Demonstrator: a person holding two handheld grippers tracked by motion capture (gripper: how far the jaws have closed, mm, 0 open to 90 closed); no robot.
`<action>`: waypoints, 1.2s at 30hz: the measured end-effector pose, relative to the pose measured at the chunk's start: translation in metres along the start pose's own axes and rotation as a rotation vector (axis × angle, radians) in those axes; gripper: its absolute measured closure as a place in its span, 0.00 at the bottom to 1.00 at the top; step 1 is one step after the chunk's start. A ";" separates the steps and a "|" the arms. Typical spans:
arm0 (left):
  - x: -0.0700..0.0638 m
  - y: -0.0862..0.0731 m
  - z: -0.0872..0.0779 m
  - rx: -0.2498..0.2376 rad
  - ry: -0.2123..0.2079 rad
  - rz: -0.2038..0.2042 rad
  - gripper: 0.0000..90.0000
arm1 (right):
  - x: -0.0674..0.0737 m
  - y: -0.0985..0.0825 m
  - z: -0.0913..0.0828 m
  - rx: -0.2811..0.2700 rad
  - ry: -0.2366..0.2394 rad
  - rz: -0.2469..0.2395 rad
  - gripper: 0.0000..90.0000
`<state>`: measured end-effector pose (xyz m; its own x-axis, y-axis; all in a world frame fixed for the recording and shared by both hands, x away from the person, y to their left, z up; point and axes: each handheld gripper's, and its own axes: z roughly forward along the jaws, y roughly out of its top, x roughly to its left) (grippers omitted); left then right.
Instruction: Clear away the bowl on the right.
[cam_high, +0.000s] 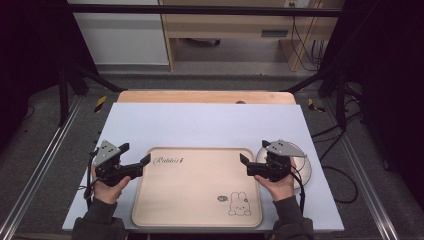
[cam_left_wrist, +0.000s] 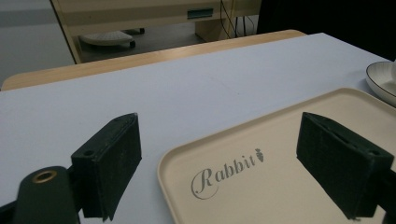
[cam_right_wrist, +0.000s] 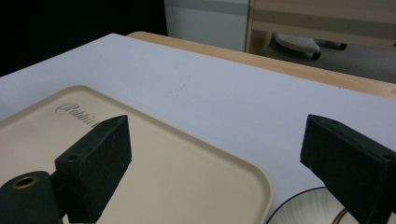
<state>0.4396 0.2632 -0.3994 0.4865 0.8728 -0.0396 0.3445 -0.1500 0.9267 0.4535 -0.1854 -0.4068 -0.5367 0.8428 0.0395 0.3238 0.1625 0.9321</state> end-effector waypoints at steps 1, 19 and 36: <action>0.000 0.000 0.000 0.001 0.000 0.000 0.15 | 0.000 0.000 0.000 0.000 0.000 0.000 0.10; 0.000 -0.002 0.002 0.011 0.004 0.004 0.15 | -0.003 -0.002 -0.002 0.009 -0.011 0.009 0.11; 0.002 -0.004 0.004 0.022 0.009 0.003 0.15 | -0.012 0.003 -0.012 0.004 -0.065 0.028 0.13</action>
<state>0.4425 0.2634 -0.4043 0.4801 0.8766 -0.0337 0.3605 -0.1621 0.9186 0.4511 -0.2014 -0.4005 -0.4760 0.8784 0.0416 0.3413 0.1409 0.9293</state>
